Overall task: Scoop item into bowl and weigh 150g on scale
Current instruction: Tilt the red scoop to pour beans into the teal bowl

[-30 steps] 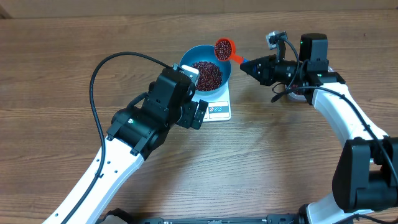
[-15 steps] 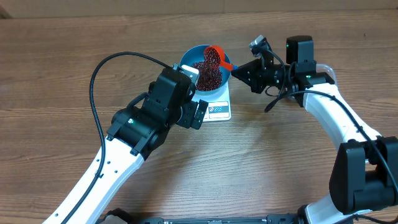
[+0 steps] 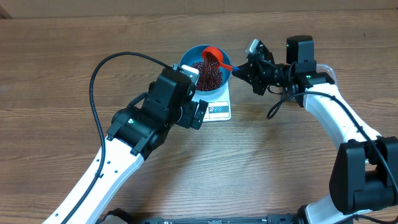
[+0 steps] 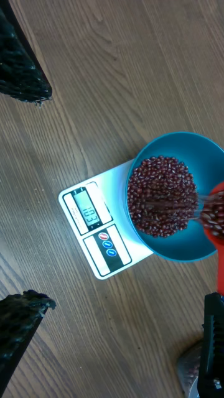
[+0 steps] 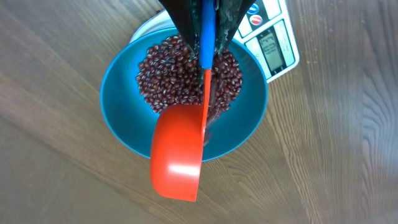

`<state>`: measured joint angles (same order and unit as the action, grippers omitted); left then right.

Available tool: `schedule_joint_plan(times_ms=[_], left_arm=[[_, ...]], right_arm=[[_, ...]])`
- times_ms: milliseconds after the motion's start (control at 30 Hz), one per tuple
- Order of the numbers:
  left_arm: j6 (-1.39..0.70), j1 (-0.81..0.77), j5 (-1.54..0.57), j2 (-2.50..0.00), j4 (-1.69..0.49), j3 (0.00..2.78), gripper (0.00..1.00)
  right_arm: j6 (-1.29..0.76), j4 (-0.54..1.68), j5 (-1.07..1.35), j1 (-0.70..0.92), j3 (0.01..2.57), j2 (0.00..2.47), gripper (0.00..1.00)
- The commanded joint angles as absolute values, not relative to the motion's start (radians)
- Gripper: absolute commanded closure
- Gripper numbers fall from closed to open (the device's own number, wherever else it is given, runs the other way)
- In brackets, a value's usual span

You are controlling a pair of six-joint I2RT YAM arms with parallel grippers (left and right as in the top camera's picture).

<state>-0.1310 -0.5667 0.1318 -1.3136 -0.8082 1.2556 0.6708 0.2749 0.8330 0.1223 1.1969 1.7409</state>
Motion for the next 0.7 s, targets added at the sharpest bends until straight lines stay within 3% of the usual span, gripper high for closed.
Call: schedule_joint_plan(times_ms=[0, 667], left_arm=[[-0.127, -0.563, 0.140, -1.304, -0.808, 1.272, 0.01], [-0.127, -0.563, 0.140, -1.304, -0.808, 1.272, 0.00]], right_arm=[[0.784, 0.262, 0.830, 0.124, 1.213, 1.710, 0.96], [0.899, 0.152, 0.741, 0.124, 1.213, 1.710, 0.96]])
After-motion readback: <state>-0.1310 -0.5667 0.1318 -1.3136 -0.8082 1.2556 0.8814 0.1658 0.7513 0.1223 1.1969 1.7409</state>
